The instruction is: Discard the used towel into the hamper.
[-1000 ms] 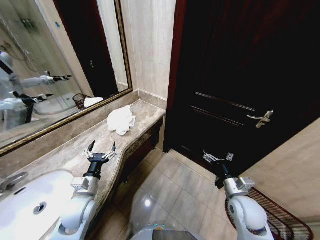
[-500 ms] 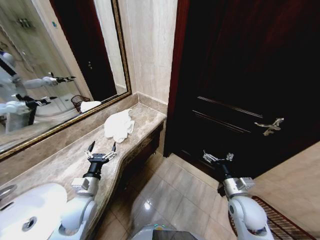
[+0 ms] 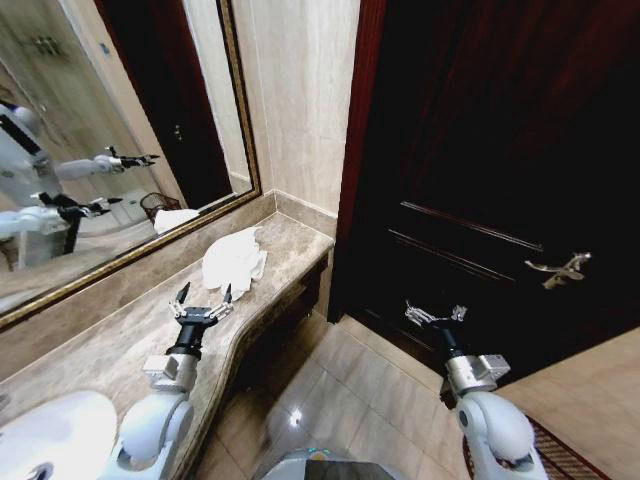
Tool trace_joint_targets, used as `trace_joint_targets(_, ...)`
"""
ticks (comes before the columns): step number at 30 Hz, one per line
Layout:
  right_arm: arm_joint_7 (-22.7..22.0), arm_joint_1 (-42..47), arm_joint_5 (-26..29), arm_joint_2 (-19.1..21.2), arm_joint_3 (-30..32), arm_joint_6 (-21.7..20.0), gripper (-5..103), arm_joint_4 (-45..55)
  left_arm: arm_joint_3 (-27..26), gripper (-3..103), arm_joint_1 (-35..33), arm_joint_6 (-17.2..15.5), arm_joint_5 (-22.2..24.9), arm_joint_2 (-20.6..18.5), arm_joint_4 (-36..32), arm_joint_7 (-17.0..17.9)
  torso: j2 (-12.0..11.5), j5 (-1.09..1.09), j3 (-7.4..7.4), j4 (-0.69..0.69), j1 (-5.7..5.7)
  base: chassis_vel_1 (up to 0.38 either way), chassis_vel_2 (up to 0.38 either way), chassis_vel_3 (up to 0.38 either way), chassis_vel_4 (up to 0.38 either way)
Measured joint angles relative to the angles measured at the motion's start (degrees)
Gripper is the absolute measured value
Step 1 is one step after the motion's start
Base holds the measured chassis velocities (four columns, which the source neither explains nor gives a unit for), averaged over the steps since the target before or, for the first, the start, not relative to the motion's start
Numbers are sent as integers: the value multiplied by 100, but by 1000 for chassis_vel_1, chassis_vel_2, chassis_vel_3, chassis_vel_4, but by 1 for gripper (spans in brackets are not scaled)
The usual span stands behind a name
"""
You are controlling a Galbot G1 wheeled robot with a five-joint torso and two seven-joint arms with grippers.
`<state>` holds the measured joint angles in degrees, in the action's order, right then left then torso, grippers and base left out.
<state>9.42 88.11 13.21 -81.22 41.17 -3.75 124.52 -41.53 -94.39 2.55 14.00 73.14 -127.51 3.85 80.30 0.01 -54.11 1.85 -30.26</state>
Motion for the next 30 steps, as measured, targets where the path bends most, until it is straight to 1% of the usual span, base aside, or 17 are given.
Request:
trace_joint_targets(6,78,4,60,7,12,60,100,-41,12,100,28,-104,26,2,15,25,-1,-1,-1,-2,-3,-83,66,58,-25)
trace_joint_targets(13,83,-15,94,29,30,99,100,-121,23,100,73,-237,39,-14,14,76,0,-1,0,0,2,0,0,0,0)
trace_joint_targets(30,49,-13,164,86,40,194,100,-231,50,100,114,-265,-6,-20,43,83,0,-1,0,0,1,0,0,0,0)
